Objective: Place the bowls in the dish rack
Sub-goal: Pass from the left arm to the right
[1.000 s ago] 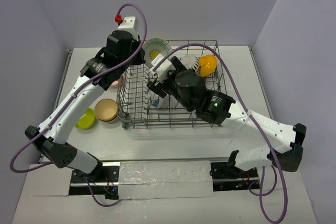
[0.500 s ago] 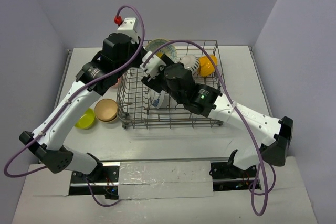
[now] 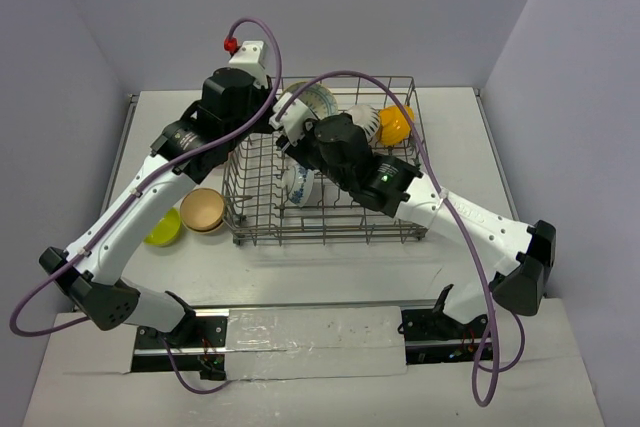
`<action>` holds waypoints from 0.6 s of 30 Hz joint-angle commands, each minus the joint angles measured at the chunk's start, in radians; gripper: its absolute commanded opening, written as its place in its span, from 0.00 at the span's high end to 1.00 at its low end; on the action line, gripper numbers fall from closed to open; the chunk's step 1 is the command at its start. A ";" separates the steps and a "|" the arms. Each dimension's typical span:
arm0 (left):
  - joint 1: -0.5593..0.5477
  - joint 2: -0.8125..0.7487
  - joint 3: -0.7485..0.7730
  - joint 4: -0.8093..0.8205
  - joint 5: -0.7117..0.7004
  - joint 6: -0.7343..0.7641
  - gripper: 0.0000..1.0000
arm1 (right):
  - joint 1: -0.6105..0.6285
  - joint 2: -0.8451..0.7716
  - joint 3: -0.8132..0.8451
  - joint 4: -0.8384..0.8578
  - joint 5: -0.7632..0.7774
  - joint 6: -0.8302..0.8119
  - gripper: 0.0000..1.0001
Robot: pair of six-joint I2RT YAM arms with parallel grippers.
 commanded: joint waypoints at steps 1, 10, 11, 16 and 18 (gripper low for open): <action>-0.003 -0.042 0.017 0.086 0.026 0.002 1.00 | -0.023 0.003 0.023 0.046 -0.019 0.022 0.54; -0.005 -0.036 0.015 0.094 0.034 -0.004 1.00 | -0.030 0.013 0.012 0.053 -0.038 0.035 0.65; -0.005 -0.033 0.015 0.094 0.034 -0.005 1.00 | -0.031 0.015 0.009 0.055 -0.038 0.038 0.67; -0.005 -0.019 0.017 0.096 0.055 -0.013 1.00 | -0.030 0.027 0.014 0.064 -0.045 0.053 0.92; -0.005 -0.015 0.018 0.097 0.060 -0.015 1.00 | -0.030 0.036 0.015 0.064 -0.045 0.055 1.00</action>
